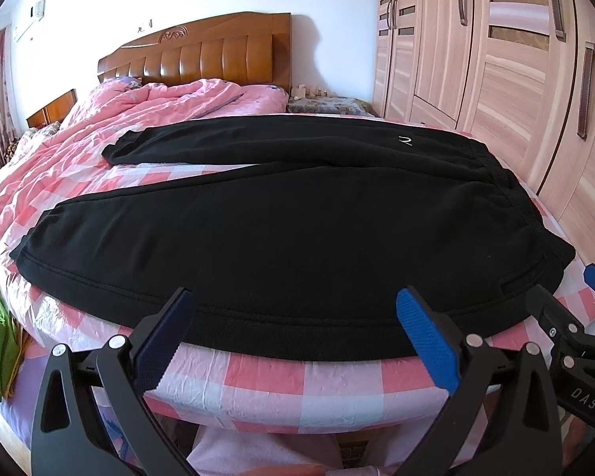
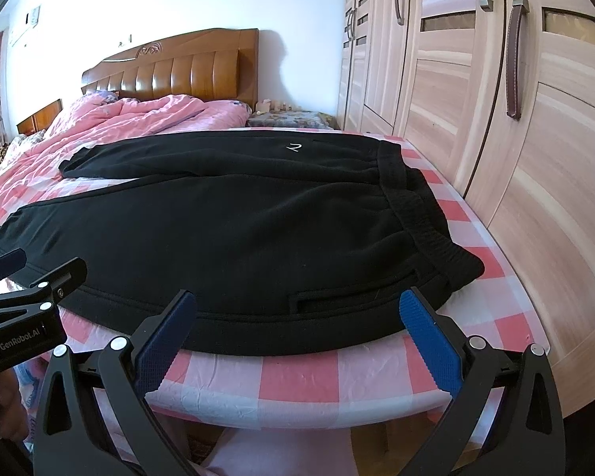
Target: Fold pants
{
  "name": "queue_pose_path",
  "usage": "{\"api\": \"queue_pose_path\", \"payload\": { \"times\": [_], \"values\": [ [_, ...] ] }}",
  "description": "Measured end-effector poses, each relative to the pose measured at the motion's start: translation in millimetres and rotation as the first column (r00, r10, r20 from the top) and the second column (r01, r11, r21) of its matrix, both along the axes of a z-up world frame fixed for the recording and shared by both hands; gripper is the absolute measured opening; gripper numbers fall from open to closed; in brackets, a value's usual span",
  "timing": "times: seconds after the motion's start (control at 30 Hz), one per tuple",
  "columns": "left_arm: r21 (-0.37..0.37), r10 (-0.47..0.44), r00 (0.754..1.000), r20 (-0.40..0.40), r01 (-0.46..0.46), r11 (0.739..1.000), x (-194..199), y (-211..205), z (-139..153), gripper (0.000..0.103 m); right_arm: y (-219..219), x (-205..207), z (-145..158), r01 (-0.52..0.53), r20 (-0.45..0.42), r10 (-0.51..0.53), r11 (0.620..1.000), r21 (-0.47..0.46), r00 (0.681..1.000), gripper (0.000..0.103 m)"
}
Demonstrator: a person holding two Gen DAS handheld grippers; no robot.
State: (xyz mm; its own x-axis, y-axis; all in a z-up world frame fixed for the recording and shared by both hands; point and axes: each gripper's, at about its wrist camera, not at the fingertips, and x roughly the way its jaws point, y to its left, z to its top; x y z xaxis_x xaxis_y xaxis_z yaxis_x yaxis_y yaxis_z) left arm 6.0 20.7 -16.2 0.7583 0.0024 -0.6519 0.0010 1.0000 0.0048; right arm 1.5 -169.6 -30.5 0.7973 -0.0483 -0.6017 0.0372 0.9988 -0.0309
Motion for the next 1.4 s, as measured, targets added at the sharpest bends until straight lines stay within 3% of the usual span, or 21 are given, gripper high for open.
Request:
{"api": "queue_pose_path", "payload": {
  "times": [1.4],
  "values": [
    [-0.01,0.008,1.0,-0.003,-0.008,1.0,-1.3,3.2,-0.2,0.102,0.4,-0.5,-2.2,0.005,-0.011,-0.005,1.0,0.018,1.0,0.099]
  ]
}}
